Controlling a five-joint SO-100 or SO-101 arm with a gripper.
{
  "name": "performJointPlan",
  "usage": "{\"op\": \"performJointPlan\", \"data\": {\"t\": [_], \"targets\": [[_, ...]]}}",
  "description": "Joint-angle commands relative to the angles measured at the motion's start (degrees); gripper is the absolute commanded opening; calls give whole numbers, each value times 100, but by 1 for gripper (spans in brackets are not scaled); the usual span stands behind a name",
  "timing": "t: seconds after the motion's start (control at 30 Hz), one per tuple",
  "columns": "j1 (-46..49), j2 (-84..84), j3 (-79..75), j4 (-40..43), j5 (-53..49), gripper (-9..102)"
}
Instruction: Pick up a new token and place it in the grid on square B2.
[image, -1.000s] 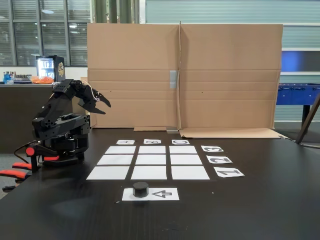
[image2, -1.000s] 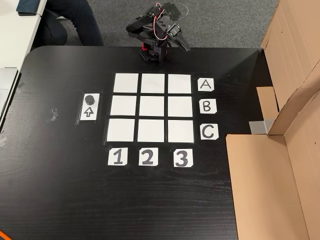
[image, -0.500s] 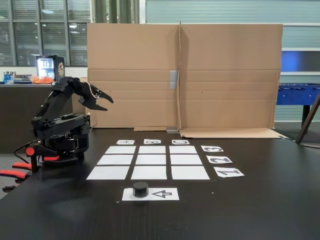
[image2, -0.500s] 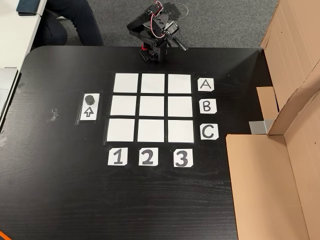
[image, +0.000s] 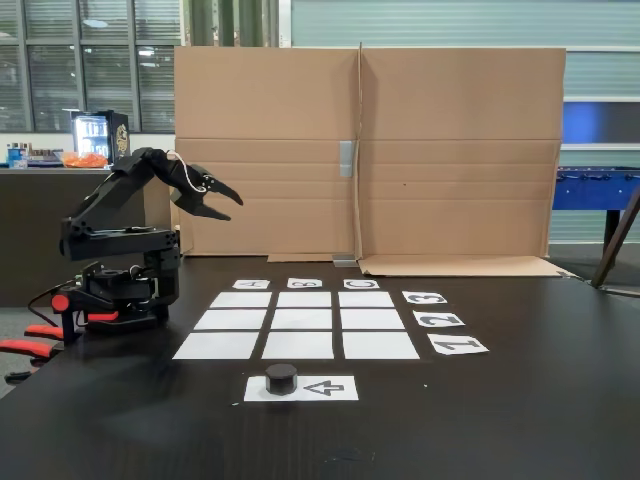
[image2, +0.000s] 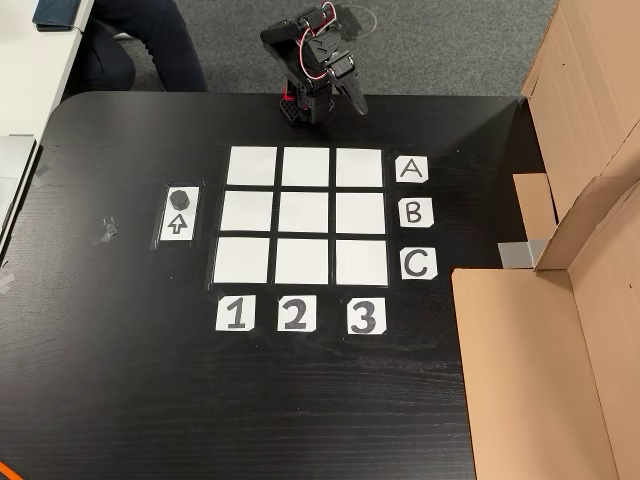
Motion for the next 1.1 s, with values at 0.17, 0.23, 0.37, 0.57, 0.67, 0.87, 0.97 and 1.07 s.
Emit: {"op": "performJointPlan", "data": {"t": [0.17, 0.23, 0.37, 0.57, 0.67, 0.87, 0.97, 1.07], "targets": [[1257, -1055, -932, -53, -44, 15], [1556, -1266, -1046, -105, -44, 15], [2232, -1714, -1389, -105, -44, 15], [3542, -2610, -2145, -105, -62, 15], [4166, -3103, -2452, -105, -62, 15], [5045, -4113, -2742, -167, -70, 15], [5379, -4623, -2821, -308, -70, 16], [5695, -5106, -2988, -501, -70, 16]]}}
